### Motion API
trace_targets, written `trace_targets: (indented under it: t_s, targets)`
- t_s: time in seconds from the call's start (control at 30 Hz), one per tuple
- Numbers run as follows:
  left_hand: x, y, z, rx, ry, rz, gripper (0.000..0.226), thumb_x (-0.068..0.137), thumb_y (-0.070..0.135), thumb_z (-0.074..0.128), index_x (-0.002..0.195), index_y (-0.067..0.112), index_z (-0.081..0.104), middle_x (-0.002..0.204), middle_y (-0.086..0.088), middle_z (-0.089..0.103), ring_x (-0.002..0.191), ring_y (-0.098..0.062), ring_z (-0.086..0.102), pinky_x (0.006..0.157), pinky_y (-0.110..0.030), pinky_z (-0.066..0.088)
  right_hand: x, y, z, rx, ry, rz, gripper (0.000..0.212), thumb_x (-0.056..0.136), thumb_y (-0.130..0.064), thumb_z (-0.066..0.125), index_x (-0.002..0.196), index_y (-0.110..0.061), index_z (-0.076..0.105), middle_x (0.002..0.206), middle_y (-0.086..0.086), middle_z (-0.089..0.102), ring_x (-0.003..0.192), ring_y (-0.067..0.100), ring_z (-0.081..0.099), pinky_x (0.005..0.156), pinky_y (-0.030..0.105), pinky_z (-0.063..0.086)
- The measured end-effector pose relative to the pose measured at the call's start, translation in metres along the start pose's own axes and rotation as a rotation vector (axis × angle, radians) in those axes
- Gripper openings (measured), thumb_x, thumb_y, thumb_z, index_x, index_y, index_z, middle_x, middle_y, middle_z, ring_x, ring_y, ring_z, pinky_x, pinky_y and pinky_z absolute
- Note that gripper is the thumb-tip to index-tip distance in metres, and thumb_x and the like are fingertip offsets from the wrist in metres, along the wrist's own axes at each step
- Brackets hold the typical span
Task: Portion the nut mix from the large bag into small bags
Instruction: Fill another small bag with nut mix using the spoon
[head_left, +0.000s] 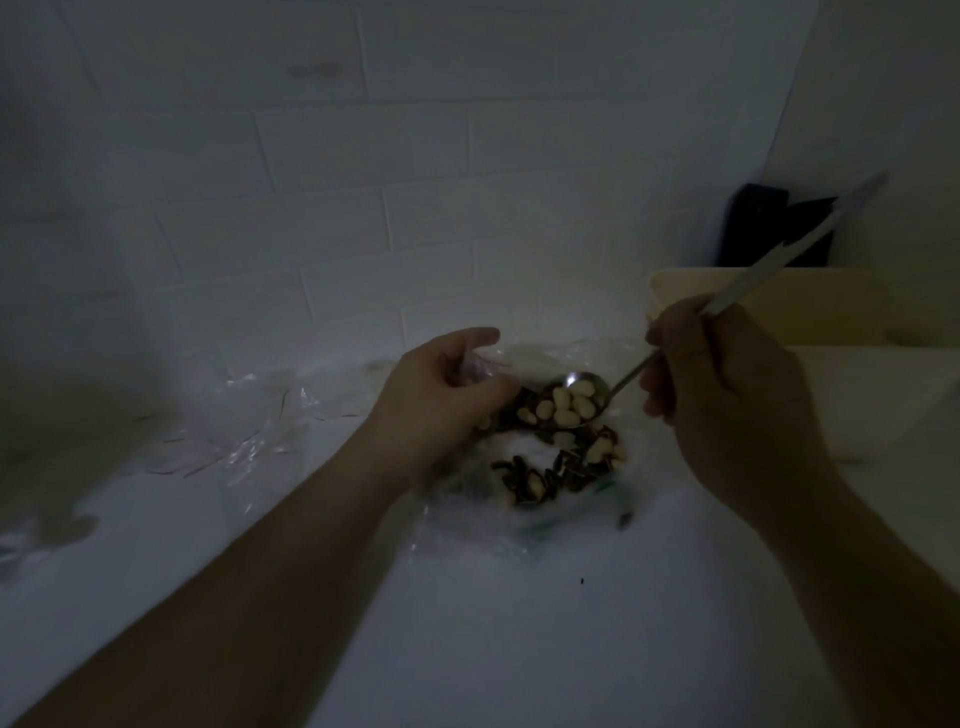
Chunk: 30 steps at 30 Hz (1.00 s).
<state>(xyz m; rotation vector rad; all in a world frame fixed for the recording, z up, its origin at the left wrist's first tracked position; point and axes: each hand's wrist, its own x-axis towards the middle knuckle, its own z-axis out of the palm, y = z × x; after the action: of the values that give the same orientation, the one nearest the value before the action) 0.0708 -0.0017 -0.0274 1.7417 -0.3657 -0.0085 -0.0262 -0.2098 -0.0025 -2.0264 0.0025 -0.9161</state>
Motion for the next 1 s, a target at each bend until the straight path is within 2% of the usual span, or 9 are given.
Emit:
trace_targets:
  t_s: [0.07,0.17,0.3,0.37,0.47,0.6,0.73,0.87,1.0]
  targets:
    - [-0.003,-0.003,0.006,0.136,-0.037,0.021,0.055,0.084,0.024,0.085,0.135,0.033,0.066,0.103,0.008,0.077,0.088,-0.003,0.075,0.079,-0.018,0.059,0.003,-0.002,-0.004,-0.006,0.053,-0.049,0.03,0.109,-0.043,0.039,0.087,-0.035,0.056,0.076,-0.005,0.068,0.063,0.009,0.067,0.058,0.024,0.052]
    - [-0.006,-0.009,0.015,0.327,-0.092,0.067,0.069,0.078,0.041,0.087,0.141,0.042,0.06,0.111,0.007,0.075,0.097,-0.003,0.072,0.092,-0.022,0.059,0.004,-0.005,-0.007,-0.014,0.123,-0.113,0.026,0.111,-0.041,0.039,0.092,-0.034,0.056,0.07,-0.005,0.066,0.066,0.007,0.068,0.058,0.014,0.049]
    - [-0.009,-0.009,0.024,0.426,-0.093,0.096,0.079,0.076,0.049,0.087,0.147,0.04,0.055,0.128,0.014,0.068,0.113,0.001,0.064,0.102,-0.02,0.051,0.002,-0.005,-0.008,-0.127,0.085,-0.244,0.026,0.11,-0.032,0.04,0.095,-0.02,0.058,0.072,-0.006,0.064,0.072,0.007,0.064,0.061,0.009,0.043]
    - [-0.009,-0.008,0.026,0.421,-0.056,0.101,0.076,0.076,0.047,0.088,0.145,0.038,0.058,0.123,0.018,0.069,0.107,0.009,0.062,0.098,-0.014,0.049,0.001,-0.005,-0.005,-0.203,0.053,-0.33,0.028,0.11,-0.03,0.04,0.097,-0.017,0.061,0.071,0.0,0.062,0.066,0.011,0.058,0.065,0.013,0.042]
    - [-0.008,-0.009,0.027,0.37,-0.017,0.097,0.069,0.076,0.042,0.089,0.139,0.036,0.062,0.106,0.025,0.068,0.092,0.025,0.057,0.089,0.0,0.046,0.001,-0.007,0.0,-0.236,0.019,-0.404,0.032,0.109,-0.034,0.038,0.104,-0.015,0.063,0.079,-0.007,0.058,0.065,0.003,0.055,0.07,0.003,0.04]
    - [-0.005,-0.012,0.028,0.371,-0.003,0.102,0.062,0.075,0.045,0.089,0.133,0.036,0.067,0.113,0.019,0.074,0.102,0.008,0.067,0.096,-0.021,0.056,-0.002,-0.007,0.006,-0.246,0.0,-0.466,0.036,0.108,-0.032,0.039,0.108,-0.008,0.066,0.087,-0.007,0.057,0.071,0.005,0.054,0.075,-0.002,0.037]
    - [-0.006,-0.011,0.029,0.367,0.003,0.101,0.047,0.076,0.042,0.089,0.119,0.041,0.068,0.098,0.026,0.071,0.092,0.015,0.064,0.087,-0.012,0.053,-0.002,-0.004,0.01,-0.274,-0.011,-0.529,0.034,0.107,-0.027,0.043,0.104,-0.003,0.067,0.089,-0.008,0.053,0.077,-0.002,0.046,0.08,-0.003,0.033]
    - [-0.005,-0.012,0.029,0.352,0.013,0.093,0.053,0.076,0.042,0.089,0.126,0.037,0.071,0.102,0.021,0.075,0.091,0.009,0.069,0.091,-0.022,0.058,-0.002,-0.001,0.012,-0.261,0.017,-0.535,0.039,0.108,-0.033,0.042,0.104,-0.003,0.067,0.091,-0.006,0.056,0.075,0.003,0.053,0.078,-0.002,0.035]
    - [-0.004,-0.014,0.028,0.345,0.022,0.106,0.05,0.076,0.042,0.089,0.123,0.037,0.072,0.103,0.02,0.076,0.092,0.009,0.069,0.091,-0.02,0.057,-0.002,0.002,0.013,-0.227,0.007,-0.526,0.049,0.11,-0.042,0.035,0.107,-0.005,0.066,0.093,-0.008,0.057,0.076,0.001,0.052,0.077,0.001,0.039]
